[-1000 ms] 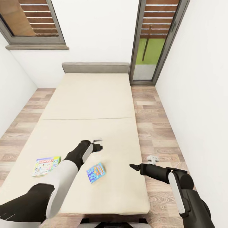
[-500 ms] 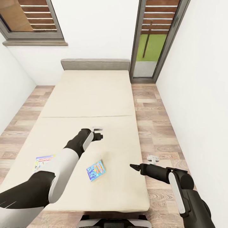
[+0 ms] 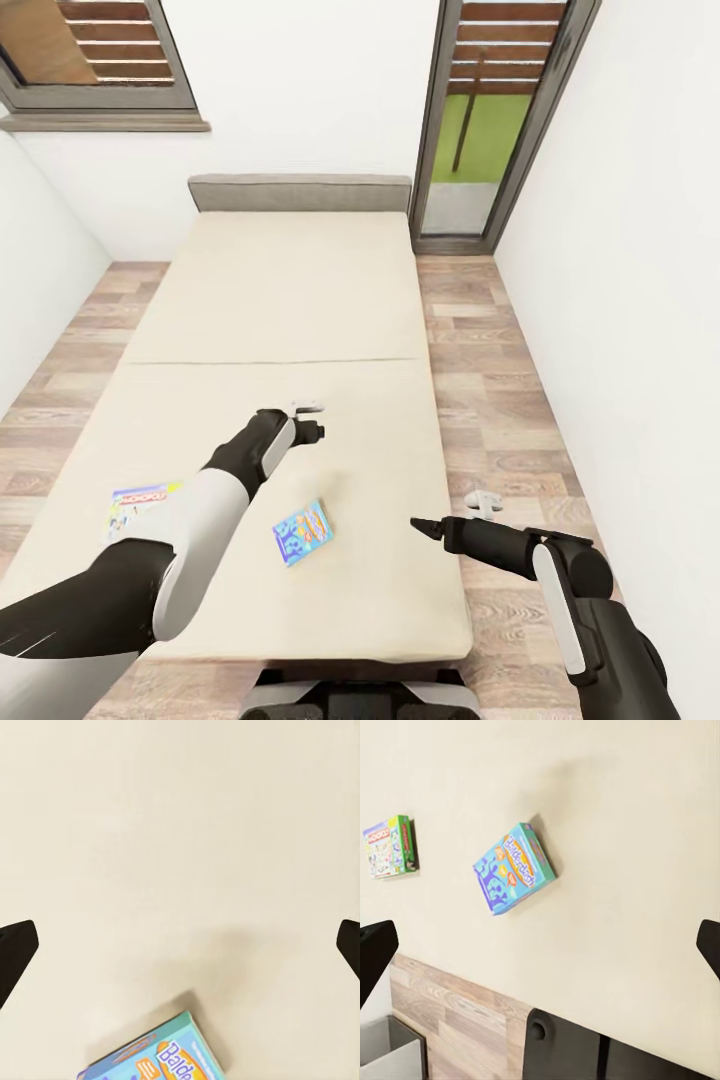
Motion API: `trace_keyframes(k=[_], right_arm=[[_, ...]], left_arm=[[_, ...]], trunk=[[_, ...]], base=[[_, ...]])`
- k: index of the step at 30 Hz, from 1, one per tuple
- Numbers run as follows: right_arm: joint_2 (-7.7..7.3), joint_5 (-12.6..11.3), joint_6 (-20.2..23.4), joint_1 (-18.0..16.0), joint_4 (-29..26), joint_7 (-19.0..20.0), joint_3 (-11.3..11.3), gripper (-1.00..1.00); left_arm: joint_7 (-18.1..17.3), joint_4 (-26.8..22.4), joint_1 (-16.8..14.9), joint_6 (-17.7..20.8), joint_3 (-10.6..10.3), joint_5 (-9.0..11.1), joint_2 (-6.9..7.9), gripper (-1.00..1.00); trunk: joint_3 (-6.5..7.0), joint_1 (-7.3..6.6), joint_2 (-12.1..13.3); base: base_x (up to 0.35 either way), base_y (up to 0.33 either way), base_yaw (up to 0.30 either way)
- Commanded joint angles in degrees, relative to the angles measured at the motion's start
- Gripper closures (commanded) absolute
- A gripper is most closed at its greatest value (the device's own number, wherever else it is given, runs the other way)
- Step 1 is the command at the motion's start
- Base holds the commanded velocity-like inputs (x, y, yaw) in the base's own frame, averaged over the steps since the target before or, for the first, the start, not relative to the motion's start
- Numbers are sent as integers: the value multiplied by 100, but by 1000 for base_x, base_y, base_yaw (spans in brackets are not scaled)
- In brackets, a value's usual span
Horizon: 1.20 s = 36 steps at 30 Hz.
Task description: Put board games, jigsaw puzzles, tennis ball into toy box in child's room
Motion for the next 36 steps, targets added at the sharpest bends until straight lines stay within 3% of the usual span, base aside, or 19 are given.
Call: trace_keyframes(k=[1,16,23,27,28,30,34,36], right_arm=[[5,-33,44,-4,-4,-2,-14,-100],[-3,-40,44,-4,-7,19,-37,-100],[-14,-120,101,15,-112,204,-58,-100],[-112,-254,145,32,-262,1029,-68,-100],[-196,-313,151,36,-289,1549,-84,-100],[-305,-350,138,43,-310,2091,-130,-100],[-521,-387,107,53,-334,3079,-421,-100],[-562,-388,102,54,-335,3267,-573,-100]], left_arm=[[44,19,-2,1,-31,59,2,-100],[44,127,-3,-113,-36,59,-1,-100],[44,130,-2,-125,-41,59,-1,-100],[44,131,-2,-129,-46,59,-3,-100],[44,131,-4,-129,-49,59,-4,-100],[44,131,-3,-130,-51,59,-4,-100],[44,131,-2,-135,-53,59,-4,-100],[44,131,-2,-136,-54,59,-3,-100]], trunk=[[-17,3,-10],[-158,3,-10],[-224,3,-10],[-262,3,-10],[-271,3,-10],[-290,3,-10],[-328,3,-10],[-347,3,-10]], base=[[0,0,0],[0,0,0],[0,0,0],[0,0,0],[0,0,11],[0,0,26],[0,0,46],[0,0,59]])
